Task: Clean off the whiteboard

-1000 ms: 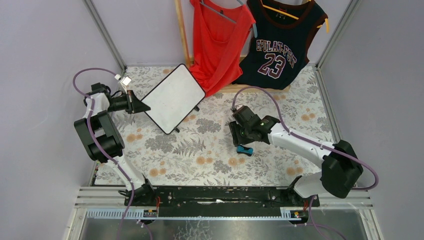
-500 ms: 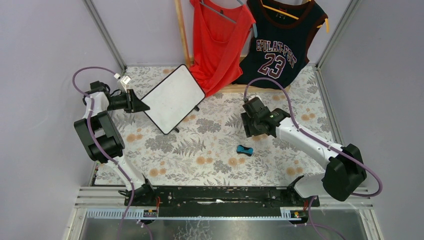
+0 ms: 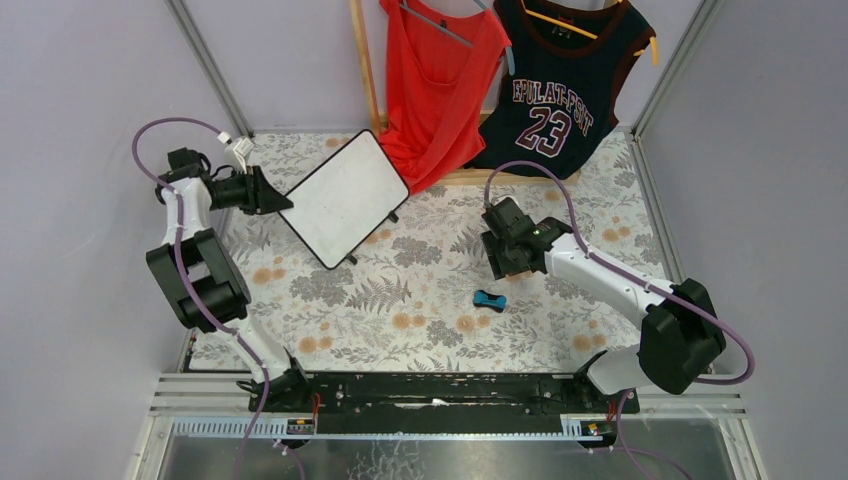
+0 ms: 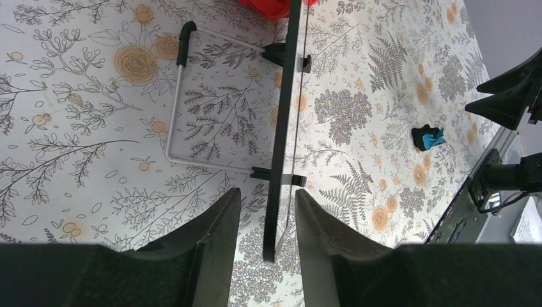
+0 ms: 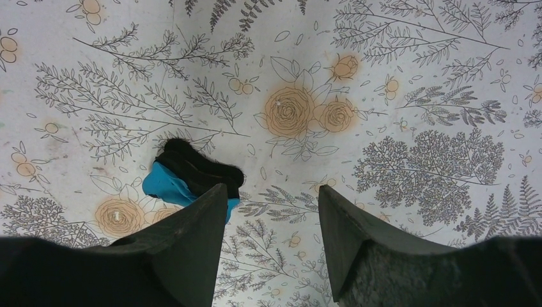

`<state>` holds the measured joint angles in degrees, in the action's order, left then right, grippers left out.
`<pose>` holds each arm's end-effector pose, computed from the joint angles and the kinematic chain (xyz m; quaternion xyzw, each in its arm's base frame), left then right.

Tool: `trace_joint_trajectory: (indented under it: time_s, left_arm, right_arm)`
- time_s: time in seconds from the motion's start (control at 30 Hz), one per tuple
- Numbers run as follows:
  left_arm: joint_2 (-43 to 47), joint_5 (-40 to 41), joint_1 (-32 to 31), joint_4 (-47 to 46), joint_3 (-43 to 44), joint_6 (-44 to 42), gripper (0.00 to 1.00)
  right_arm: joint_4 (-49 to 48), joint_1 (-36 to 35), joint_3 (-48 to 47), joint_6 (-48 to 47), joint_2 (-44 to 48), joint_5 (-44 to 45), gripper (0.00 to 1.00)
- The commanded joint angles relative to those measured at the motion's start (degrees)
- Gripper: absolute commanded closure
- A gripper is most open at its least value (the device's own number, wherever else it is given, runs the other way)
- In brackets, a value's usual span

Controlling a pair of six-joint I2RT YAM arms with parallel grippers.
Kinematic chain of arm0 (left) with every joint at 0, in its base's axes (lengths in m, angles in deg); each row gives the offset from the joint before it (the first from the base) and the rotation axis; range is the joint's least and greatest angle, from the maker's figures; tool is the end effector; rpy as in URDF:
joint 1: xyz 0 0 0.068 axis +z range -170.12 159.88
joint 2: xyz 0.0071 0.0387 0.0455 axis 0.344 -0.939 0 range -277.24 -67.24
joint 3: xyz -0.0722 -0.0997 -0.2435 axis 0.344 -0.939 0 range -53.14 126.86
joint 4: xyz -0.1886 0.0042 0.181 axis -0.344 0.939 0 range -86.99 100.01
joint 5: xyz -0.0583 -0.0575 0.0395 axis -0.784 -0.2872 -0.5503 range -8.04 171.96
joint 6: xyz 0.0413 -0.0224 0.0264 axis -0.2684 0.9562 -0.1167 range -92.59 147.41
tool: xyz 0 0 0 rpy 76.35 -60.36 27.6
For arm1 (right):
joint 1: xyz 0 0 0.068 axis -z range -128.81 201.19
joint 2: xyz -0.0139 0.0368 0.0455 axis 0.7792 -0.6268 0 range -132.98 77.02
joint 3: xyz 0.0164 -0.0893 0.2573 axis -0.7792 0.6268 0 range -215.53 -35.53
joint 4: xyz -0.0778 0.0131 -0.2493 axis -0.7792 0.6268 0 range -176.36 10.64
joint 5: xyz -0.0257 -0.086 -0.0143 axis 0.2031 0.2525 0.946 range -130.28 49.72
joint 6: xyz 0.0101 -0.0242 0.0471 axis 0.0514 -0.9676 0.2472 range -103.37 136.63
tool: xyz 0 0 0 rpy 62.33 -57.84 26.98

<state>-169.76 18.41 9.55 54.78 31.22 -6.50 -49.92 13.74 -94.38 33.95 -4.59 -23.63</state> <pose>0.3281 0.1502 0.2676 0.1227 0.8331 -0.3628 0.3991 0.2332 0.1658 0.2424 -0.1288 0.9460 -0.0031 0.2975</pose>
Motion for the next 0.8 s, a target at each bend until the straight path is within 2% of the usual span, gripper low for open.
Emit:
trace_joint_trajectory:
  time_s: [0.0, 0.23, 0.43, 0.57, 0.67, 0.7, 0.73, 0.77]
  left_arm:
    - [2.40, 1.64, 0.36, -0.51, 1.75, 1.04, 0.62]
    - [4.27, 3.51, 3.06, -5.15, 2.34, 7.51, 0.57]
    - [11.21, 8.29, 4.50, -9.09, 0.02, 10.29, 0.54]
    - [15.54, 13.17, 4.77, -10.98, -1.71, 12.31, 0.47]
    - [18.87, 17.15, 5.32, -13.44, -5.26, 14.46, 0.42]
    - [20.23, 18.58, 5.67, -14.96, -7.41, 15.40, 0.37]
    - [21.70, 19.67, 6.16, -16.99, -9.42, 16.39, 0.23]
    - [23.06, 20.97, 6.67, -18.74, -11.92, 17.53, 0.14]
  right_arm:
    - [-1.02, 0.57, -0.37, -0.87, 0.96, 1.10, 0.39]
    - [-0.91, 1.31, -0.23, -0.58, 3.15, 2.81, 0.36]
    - [-1.96, 1.94, 0.21, 0.59, 5.85, 3.58, 0.35]
    - [-2.25, 1.89, 0.31, 0.77, 6.73, 3.62, 0.34]
    - [-2.69, 1.94, 0.79, 1.16, 7.93, 5.09, 0.30]
    - [-2.83, 1.94, 0.98, 1.36, 8.60, 5.67, 0.28]
    - [-3.21, 1.94, 1.19, 1.58, 9.49, 6.21, 0.26]
    - [-3.61, 1.94, 1.38, 1.72, 10.40, 6.55, 0.18]
